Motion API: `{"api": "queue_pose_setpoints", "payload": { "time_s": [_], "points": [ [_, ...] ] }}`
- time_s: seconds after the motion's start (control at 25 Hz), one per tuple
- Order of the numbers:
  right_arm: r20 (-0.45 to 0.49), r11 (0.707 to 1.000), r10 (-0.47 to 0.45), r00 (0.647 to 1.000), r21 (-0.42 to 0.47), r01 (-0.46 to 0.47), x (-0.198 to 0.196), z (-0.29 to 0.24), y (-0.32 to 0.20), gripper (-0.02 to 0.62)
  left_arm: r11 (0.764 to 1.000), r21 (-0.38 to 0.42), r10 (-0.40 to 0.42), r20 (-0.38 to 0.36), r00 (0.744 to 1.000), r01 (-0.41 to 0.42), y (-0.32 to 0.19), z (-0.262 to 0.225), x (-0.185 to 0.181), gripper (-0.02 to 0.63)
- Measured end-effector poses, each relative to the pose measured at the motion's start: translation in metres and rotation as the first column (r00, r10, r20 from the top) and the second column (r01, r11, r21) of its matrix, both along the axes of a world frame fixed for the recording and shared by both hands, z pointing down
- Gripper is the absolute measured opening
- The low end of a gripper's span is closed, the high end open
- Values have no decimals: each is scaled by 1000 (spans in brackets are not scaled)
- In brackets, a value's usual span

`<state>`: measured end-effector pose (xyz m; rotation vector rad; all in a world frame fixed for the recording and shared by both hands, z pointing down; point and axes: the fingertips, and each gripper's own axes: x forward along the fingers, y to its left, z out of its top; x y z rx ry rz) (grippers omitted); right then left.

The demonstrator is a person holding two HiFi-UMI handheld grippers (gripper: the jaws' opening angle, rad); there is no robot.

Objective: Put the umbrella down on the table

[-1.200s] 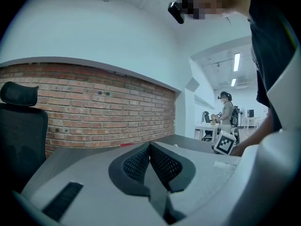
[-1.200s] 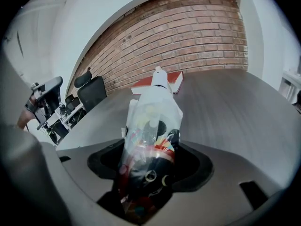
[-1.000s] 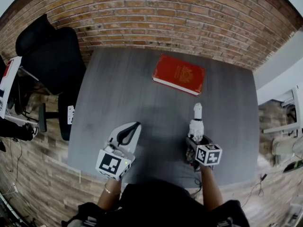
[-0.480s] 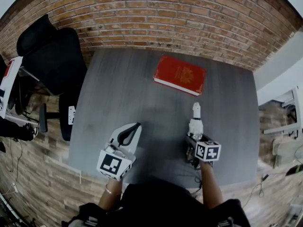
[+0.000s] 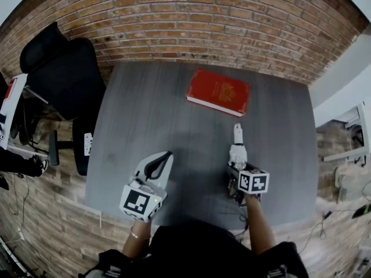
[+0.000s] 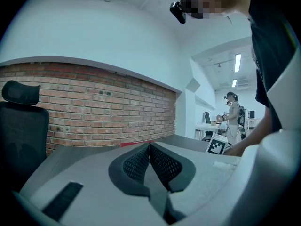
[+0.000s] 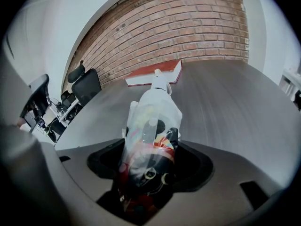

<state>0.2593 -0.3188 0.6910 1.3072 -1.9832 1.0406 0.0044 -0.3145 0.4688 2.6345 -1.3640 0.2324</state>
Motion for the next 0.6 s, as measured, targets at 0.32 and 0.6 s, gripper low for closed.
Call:
{"api": "queue_pose_setpoints", "payload": {
  "time_s": [0.32,0.6],
  "points": [
    [-20,1000,-5,1000,-21,5,-1,2,-1,302,1000,2,11,4,1000,-11,3,-3,5,3],
    [-21,1000,-9,1000,-22,8,0,3,1,314,1000,8,12,4,1000,-12,9,-5,5,3]
  ]
}}
